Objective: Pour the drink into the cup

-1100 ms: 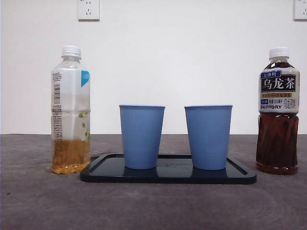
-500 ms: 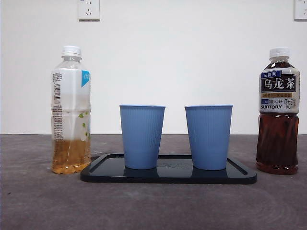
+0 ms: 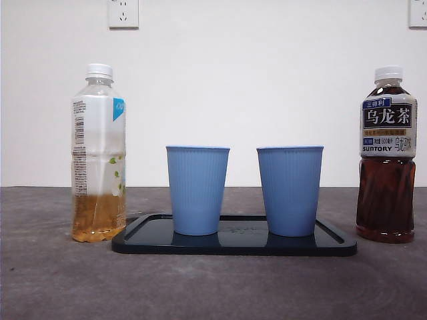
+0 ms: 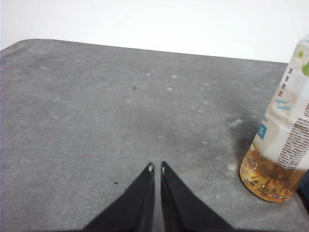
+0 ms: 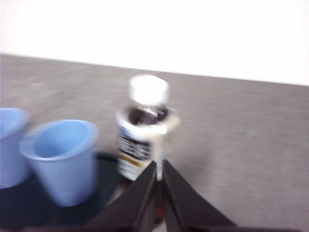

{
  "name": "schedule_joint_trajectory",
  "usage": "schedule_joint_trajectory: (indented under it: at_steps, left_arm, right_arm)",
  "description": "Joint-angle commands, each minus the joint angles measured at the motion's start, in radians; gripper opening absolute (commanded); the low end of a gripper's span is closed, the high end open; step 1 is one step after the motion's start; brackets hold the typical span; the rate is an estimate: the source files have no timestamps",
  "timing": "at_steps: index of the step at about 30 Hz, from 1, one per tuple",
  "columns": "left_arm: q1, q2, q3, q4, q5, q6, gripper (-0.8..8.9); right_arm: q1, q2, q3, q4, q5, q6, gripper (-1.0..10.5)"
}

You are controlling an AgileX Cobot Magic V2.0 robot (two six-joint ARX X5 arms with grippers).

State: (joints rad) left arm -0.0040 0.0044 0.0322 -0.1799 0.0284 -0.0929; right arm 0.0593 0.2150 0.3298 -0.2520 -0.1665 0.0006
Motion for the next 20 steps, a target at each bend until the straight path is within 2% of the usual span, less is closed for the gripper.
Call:
schedule_joint_trajectory:
  at_steps: [1, 9, 14, 20]
  left_arm:
    - [0.002, -0.001, -0.02, -0.007, -0.003, 0.001, 0.2]
    - [0.002, -0.001, -0.02, -0.007, -0.003, 0.001, 0.2]
    - [0.002, -0.001, -0.02, -0.006, -0.003, 0.001, 0.2]
    - [0.002, -0.001, -0.02, -0.007, -0.003, 0.001, 0.2]
  right_arm:
    - [-0.018, -0.092, -0.126, 0.048, 0.068, -0.004, 0.1]
    - [-0.037, -0.202, -0.289, 0.04, 0.173, -0.003, 0.1]
    - [-0.037, -0.211, -0.308, 0.051, 0.203, -0.005, 0.1]
    - [-0.038, -0.211, -0.31, 0.059, 0.198, -0.005, 0.1]
